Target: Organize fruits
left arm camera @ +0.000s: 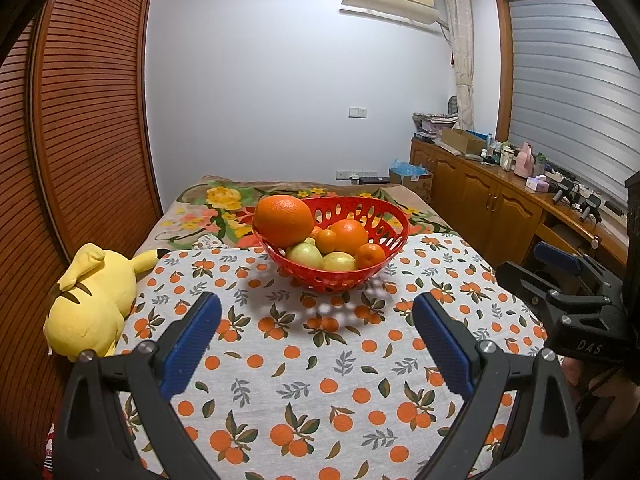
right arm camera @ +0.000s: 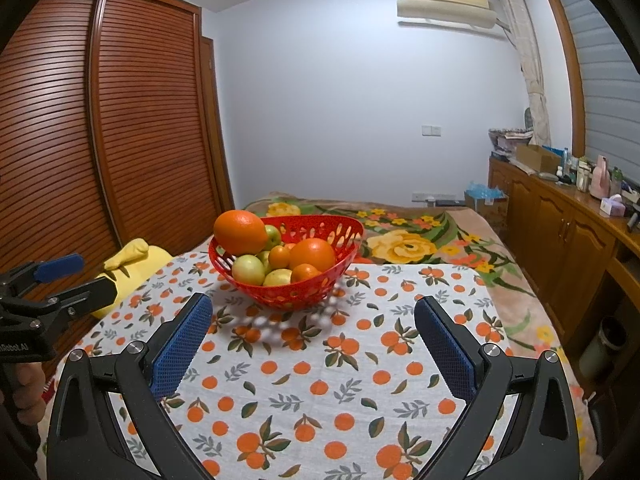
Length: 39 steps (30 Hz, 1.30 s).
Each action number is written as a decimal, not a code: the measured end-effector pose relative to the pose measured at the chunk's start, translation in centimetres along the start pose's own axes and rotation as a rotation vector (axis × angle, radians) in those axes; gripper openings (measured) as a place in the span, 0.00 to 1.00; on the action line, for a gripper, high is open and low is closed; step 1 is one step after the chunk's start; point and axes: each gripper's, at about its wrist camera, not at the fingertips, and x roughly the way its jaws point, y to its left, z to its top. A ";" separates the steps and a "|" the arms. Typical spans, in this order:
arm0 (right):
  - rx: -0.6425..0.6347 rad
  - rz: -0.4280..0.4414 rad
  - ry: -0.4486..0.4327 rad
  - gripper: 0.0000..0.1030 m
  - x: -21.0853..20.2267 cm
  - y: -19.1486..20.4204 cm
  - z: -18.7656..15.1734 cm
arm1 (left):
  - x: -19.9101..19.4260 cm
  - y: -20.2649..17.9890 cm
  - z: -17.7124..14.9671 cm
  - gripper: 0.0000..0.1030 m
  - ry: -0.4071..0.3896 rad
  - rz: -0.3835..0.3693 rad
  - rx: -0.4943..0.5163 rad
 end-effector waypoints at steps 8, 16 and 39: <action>0.001 -0.003 -0.001 1.00 -0.1 -0.1 0.0 | 0.0 0.0 0.1 0.94 0.001 -0.002 0.000; -0.001 -0.002 -0.002 1.00 -0.1 -0.2 0.0 | 0.0 0.1 0.0 0.94 0.001 -0.002 -0.001; -0.001 -0.003 -0.003 1.00 -0.1 -0.2 0.1 | -0.2 0.0 0.0 0.94 -0.001 -0.005 -0.002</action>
